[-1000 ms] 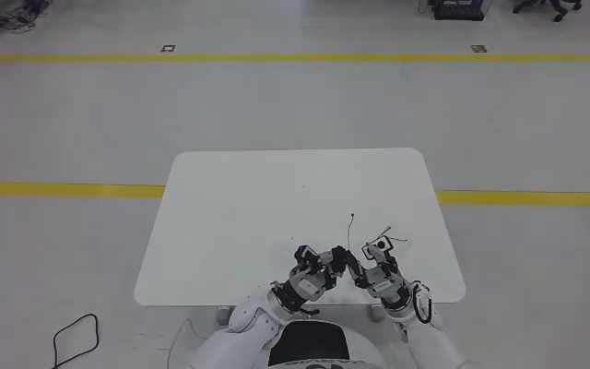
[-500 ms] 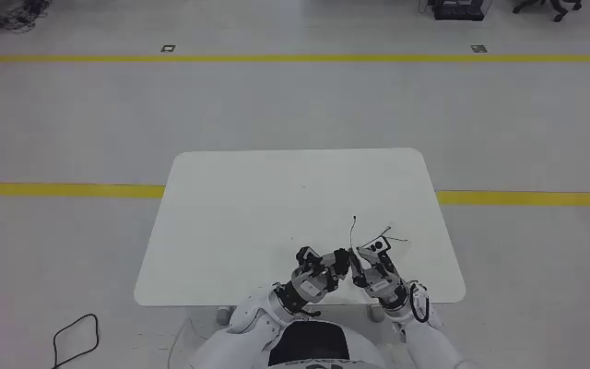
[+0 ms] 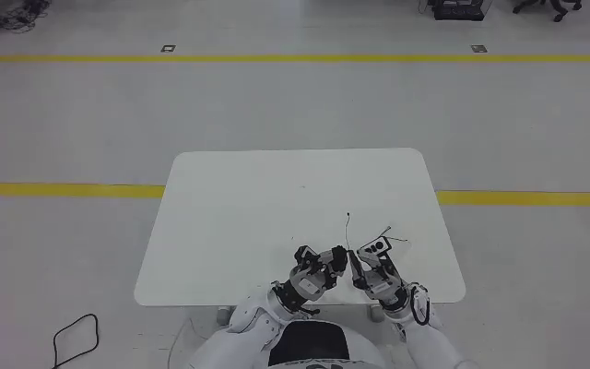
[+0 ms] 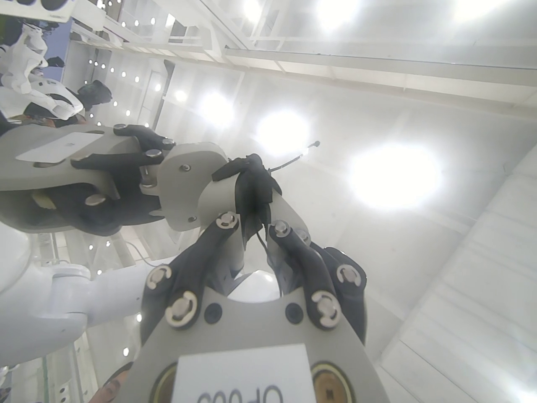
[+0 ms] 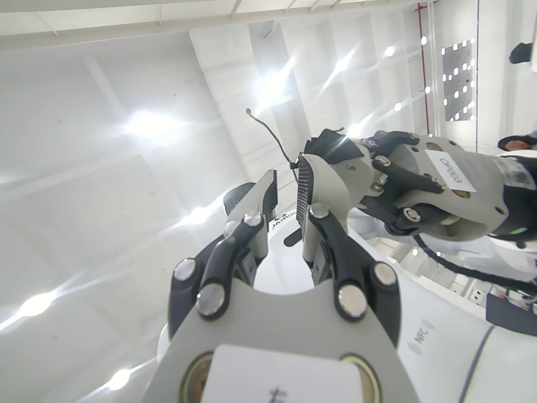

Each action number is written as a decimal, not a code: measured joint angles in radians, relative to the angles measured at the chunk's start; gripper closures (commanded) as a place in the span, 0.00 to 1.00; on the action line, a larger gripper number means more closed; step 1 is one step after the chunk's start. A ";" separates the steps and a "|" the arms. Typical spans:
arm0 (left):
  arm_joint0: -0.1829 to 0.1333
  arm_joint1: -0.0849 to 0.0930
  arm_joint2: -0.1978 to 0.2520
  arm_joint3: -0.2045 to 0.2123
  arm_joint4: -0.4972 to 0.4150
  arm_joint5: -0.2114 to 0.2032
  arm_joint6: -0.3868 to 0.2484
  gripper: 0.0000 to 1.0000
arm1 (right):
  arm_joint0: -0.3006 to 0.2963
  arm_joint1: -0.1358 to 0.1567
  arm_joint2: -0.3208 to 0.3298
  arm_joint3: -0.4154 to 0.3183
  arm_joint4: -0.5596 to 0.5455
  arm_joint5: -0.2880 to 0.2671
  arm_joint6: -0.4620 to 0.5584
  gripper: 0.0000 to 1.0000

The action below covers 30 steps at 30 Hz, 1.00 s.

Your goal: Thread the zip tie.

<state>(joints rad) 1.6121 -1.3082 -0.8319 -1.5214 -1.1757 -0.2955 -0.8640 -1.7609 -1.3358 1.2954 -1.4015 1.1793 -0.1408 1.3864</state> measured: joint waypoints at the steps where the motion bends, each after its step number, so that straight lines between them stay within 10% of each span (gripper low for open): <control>1: 0.000 0.000 0.001 0.000 0.000 0.001 0.000 1.00 | 0.000 0.001 -0.001 -0.001 -0.004 -0.002 0.001 0.88; 30: -0.006 0.006 0.013 0.002 0.005 0.010 -0.003 1.00 | 0.003 0.009 -0.013 0.001 -0.002 -0.020 -0.015 1.00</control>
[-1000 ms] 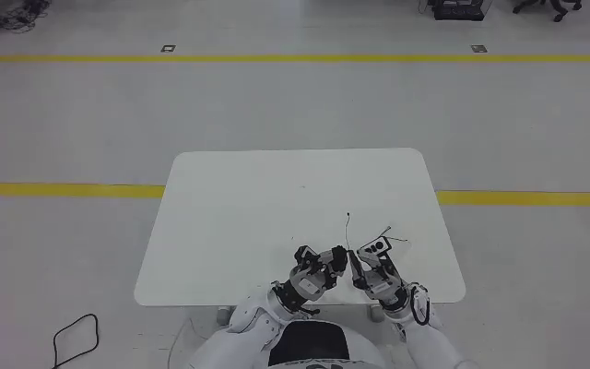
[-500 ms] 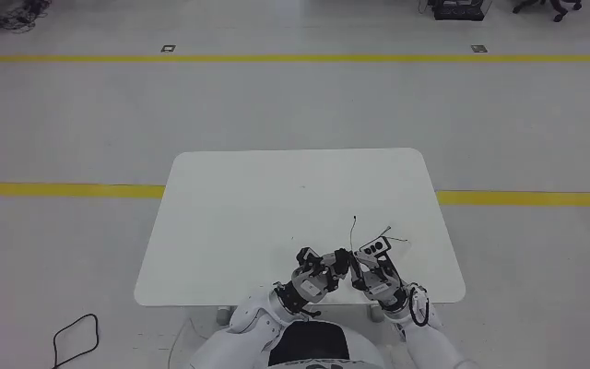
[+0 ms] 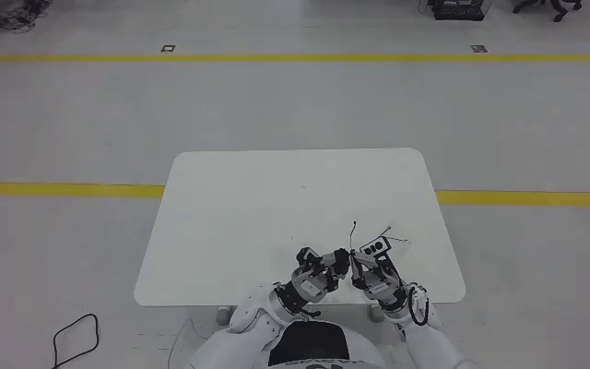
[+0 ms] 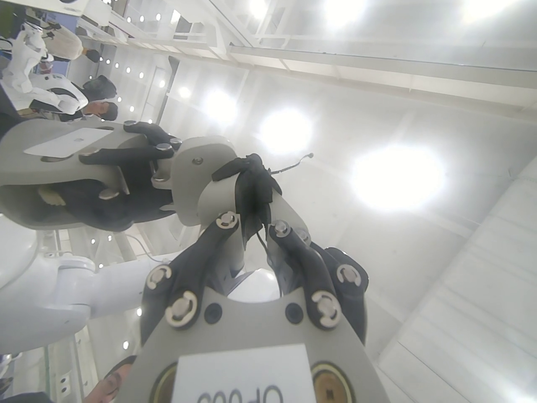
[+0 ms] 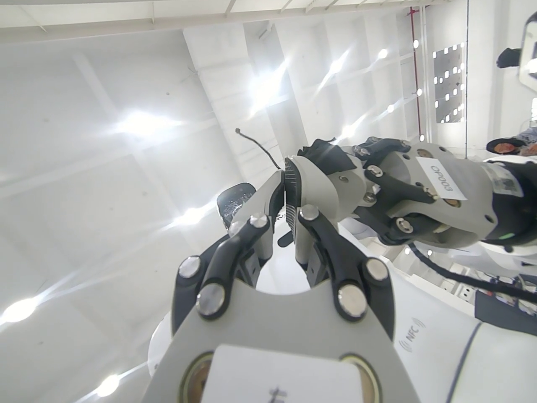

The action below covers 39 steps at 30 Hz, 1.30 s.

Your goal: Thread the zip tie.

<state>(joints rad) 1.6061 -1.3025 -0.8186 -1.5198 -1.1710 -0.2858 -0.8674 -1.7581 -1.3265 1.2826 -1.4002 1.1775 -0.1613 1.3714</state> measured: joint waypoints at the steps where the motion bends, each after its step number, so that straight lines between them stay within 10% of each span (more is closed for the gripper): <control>1: 0.000 0.000 0.000 0.000 0.000 -0.002 0.000 1.00 | 0.000 0.000 0.000 0.001 0.001 0.000 0.000 1.00; 39: -0.002 0.001 0.000 0.002 -0.007 -0.014 -0.002 1.00 | 0.028 0.008 -0.019 0.062 0.005 0.018 -0.031 1.00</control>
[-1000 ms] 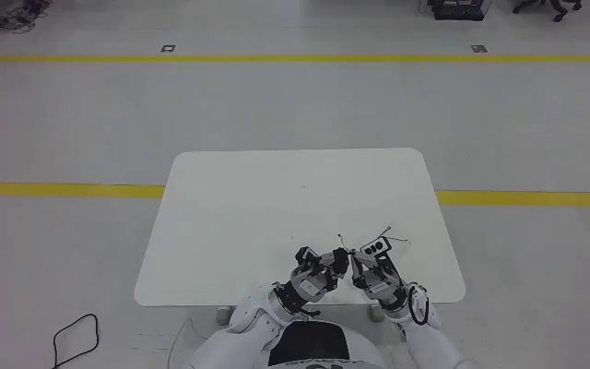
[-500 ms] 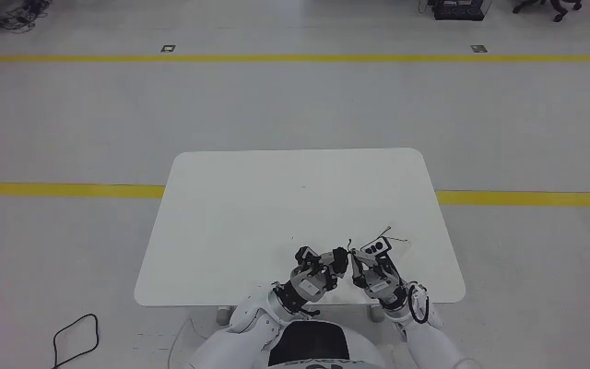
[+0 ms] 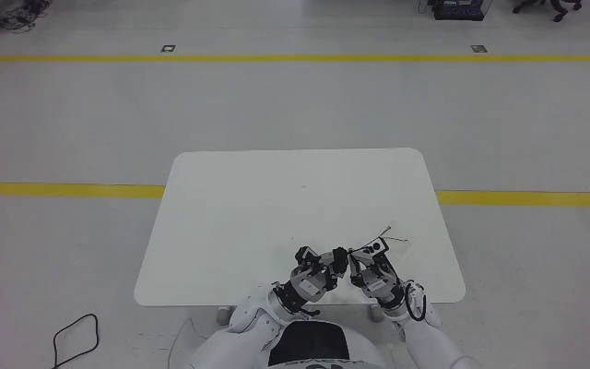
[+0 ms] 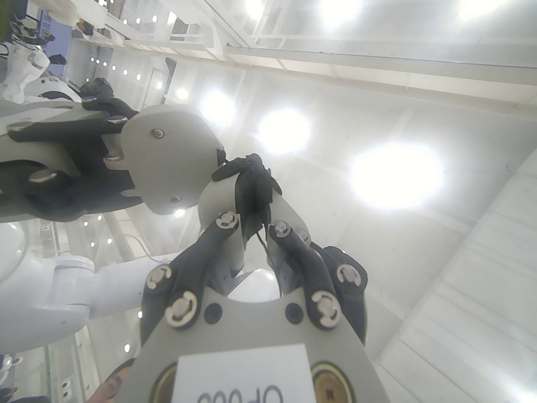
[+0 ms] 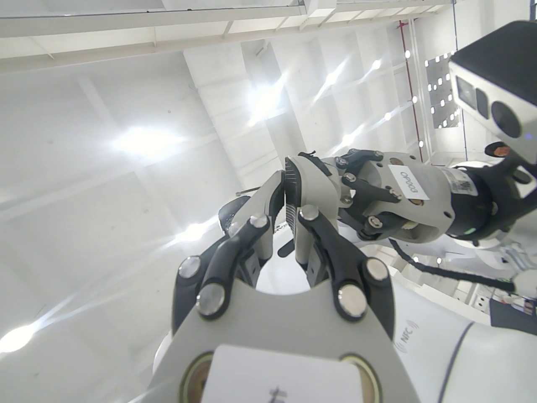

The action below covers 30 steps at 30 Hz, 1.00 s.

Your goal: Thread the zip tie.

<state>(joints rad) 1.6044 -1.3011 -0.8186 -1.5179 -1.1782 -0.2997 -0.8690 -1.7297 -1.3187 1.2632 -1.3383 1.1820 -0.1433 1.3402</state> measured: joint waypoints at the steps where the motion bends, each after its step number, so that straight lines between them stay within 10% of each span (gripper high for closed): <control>1: 0.000 0.000 0.000 0.000 0.000 0.000 0.000 1.00 | 0.001 0.000 -0.001 0.003 0.000 0.000 -0.001 1.00; 30: 0.000 0.000 0.000 0.000 0.000 0.000 0.000 1.00 | 0.016 0.003 -0.016 0.047 0.000 -0.004 -0.011 1.00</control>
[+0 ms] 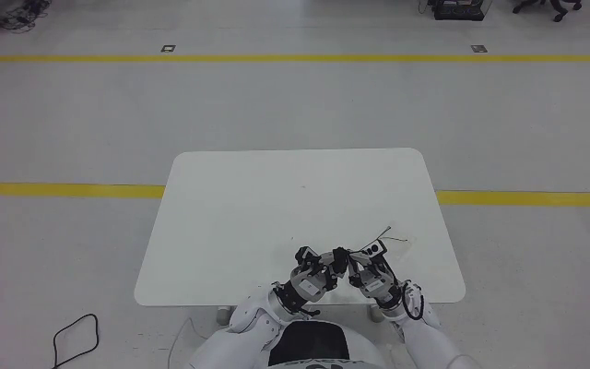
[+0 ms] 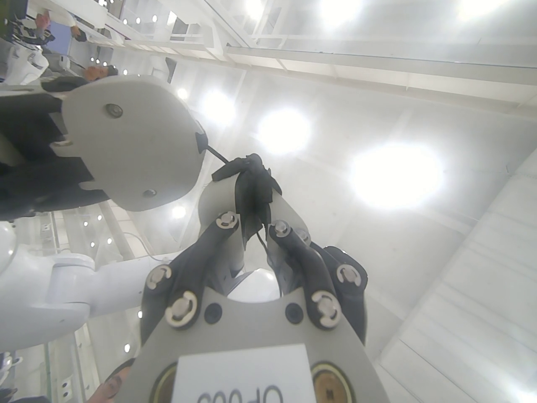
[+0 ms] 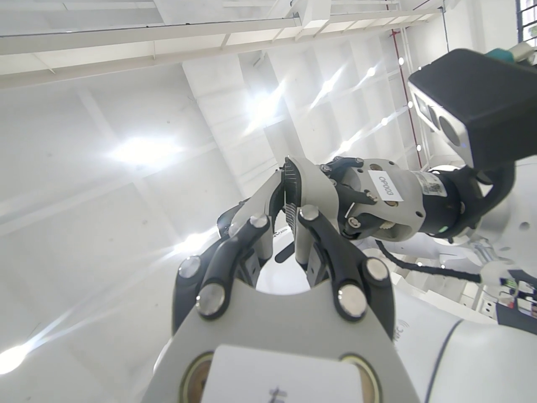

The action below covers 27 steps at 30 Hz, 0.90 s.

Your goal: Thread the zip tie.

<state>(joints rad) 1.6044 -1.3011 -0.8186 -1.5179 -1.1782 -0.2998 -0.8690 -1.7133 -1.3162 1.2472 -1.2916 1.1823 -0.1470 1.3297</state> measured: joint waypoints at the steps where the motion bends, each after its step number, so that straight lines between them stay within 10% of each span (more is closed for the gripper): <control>1: 0.000 0.000 0.000 0.000 0.000 0.000 0.000 1.00 | 0.000 0.000 -0.001 0.001 0.000 0.000 0.000 1.00; 27: 0.000 0.000 0.000 0.000 0.000 0.000 0.000 1.00 | 0.012 0.002 -0.012 0.031 -0.002 0.001 -0.007 1.00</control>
<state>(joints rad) 1.6044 -1.3011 -0.8186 -1.5179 -1.1782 -0.2998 -0.8690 -1.7009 -1.3144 1.2349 -1.2607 1.1805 -0.1464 1.3223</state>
